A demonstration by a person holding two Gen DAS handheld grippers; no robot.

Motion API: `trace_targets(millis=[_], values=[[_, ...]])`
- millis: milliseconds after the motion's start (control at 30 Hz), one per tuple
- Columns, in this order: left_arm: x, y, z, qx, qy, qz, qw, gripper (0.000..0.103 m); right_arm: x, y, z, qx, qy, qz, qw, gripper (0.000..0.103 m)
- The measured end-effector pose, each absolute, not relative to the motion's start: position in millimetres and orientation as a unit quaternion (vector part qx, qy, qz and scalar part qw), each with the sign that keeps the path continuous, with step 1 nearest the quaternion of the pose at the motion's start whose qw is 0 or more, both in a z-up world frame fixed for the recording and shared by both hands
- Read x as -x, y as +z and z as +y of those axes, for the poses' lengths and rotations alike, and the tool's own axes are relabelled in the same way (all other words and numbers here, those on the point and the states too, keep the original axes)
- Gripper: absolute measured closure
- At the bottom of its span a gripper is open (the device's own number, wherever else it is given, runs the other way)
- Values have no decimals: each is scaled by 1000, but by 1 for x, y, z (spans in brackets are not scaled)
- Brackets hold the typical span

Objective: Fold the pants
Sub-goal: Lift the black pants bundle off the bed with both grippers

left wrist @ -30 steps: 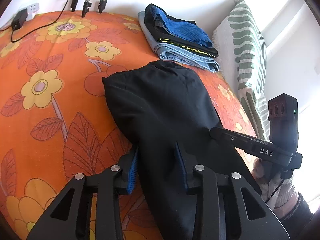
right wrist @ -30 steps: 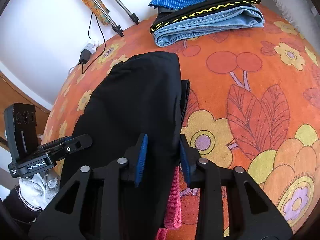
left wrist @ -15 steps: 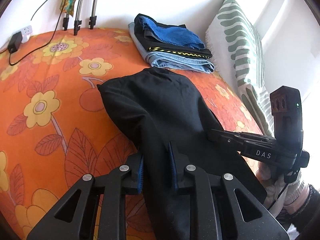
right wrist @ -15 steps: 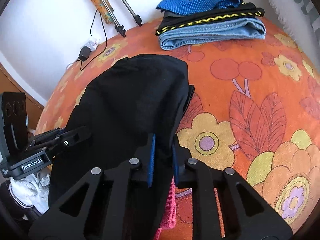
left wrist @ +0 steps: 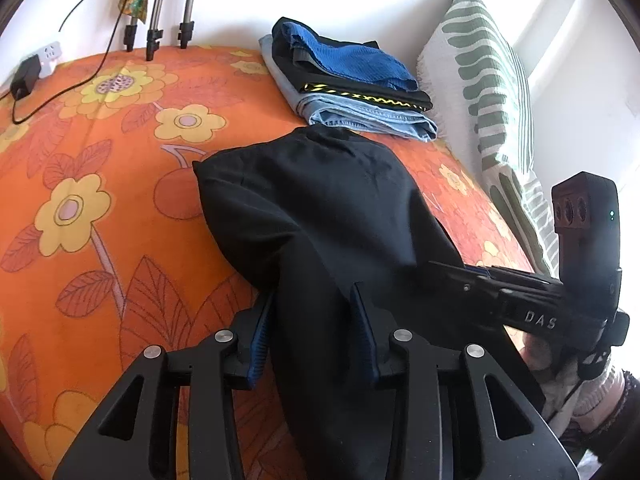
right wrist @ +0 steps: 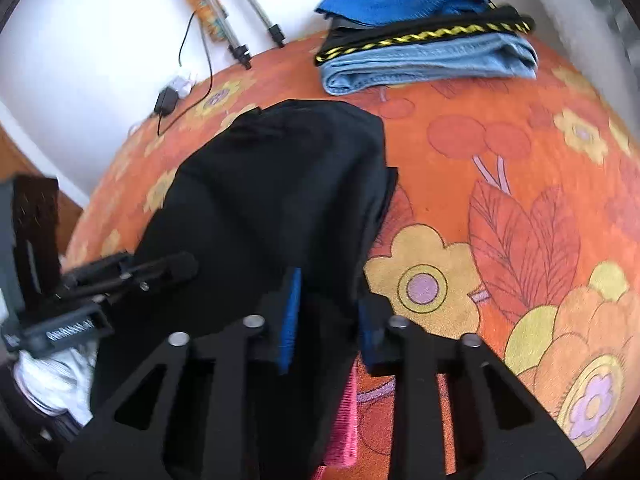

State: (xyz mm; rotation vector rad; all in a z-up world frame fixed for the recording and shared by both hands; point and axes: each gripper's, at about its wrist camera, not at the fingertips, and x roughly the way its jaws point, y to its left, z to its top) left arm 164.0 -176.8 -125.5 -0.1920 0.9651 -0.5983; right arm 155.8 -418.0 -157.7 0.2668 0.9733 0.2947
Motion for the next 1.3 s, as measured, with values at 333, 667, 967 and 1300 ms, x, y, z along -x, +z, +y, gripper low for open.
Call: trace_targets(millis=[333, 667, 967, 1300], values=[[-150, -96, -173, 66, -284, 405, 867, 90, -145, -138, -403, -108, 141, 435, 883, 93], [-147, -81, -167, 75, -289, 391, 871, 91, -134, -116, -388, -104, 154, 403, 896, 95], [-154, -57, -170, 74, -298, 366, 879, 93, -133, -89, -380, -97, 158, 367, 912, 97], [-181, -84, -160, 97, -270, 401, 870, 94, -160, -115, -387, -76, 120, 419, 897, 86]])
